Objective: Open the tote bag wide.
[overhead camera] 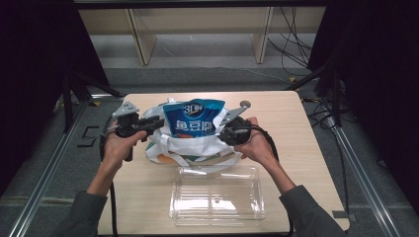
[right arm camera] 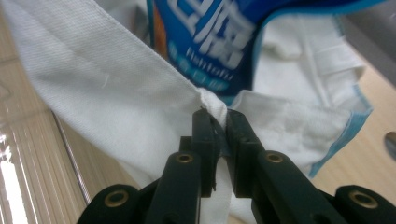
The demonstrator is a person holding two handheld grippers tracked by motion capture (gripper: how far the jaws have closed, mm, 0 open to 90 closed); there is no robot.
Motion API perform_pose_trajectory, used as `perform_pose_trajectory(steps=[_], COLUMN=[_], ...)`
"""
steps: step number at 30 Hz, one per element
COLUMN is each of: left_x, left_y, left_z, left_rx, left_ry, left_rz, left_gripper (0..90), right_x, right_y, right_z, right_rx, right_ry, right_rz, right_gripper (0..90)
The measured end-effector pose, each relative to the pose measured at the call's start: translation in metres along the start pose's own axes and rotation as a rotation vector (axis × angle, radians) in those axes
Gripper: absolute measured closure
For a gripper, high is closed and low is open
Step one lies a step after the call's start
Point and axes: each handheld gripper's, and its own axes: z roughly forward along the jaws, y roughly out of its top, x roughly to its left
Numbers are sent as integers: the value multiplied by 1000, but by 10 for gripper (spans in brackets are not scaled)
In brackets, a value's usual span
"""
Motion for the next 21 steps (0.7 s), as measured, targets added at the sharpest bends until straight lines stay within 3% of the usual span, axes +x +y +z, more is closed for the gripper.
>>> perform_pose_trajectory(steps=[2, 3, 4, 7, 9, 11, 12, 13, 14, 16, 17, 18, 19, 21], left_x=[3, 7, 7, 13, 21, 29, 29, 30, 29, 24, 21, 19, 17, 14], left_y=[-18, -38, -38, -66, -81, -95, -96, -94, -91, -82, -77, -72, -64, -50], left_z=[12, 23, 23, 36, 47, 60, 62, 60, 57, 48, 42, 37, 30, 18], left_rx=[39, 82, 82, 131, 183, 218, 220, 225, 214, 177, 155, 145, 120, 75], left_ry=[0, -5, -5, -2, 3, 25, 22, 24, 21, 14, 19, 16, 14, 28], left_rz=[-15, -29, -29, -39, -36, -62, -75, -62, -61, -57, -45, -37, -26, -18], left_gripper=[735, 776, 788, 814, 848, 859, 866, 866, 830, 763, 763, 745, 707, 693], right_x=[-1, -2, -2, -6, -9, -8, -8, -8, -9, -13, -13, -16, -30, -34], right_y=[-2, -7, -7, -14, -18, -18, -18, -18, -16, -12, -12, -10, -6, -6], right_z=[6, 17, 17, 28, 37, 39, 40, 40, 36, 22, 22, 14, -1, -4], right_rx=[17, 46, 46, 79, 73, 76, 77, 77, 65, -3, -3, -32, -120, -146], right_ry=[1, 25, 25, 61, 82, 88, 94, 94, 95, 134, 134, 122, 105, 90], right_rz=[-4, 3, 3, 13, 49, 61, 59, 59, 92, 122, 122, 156, 172, 188], right_gripper=[837, 837, 837, 838, 837, 836, 825, 825, 773, 691, 691, 652, 663, 655])
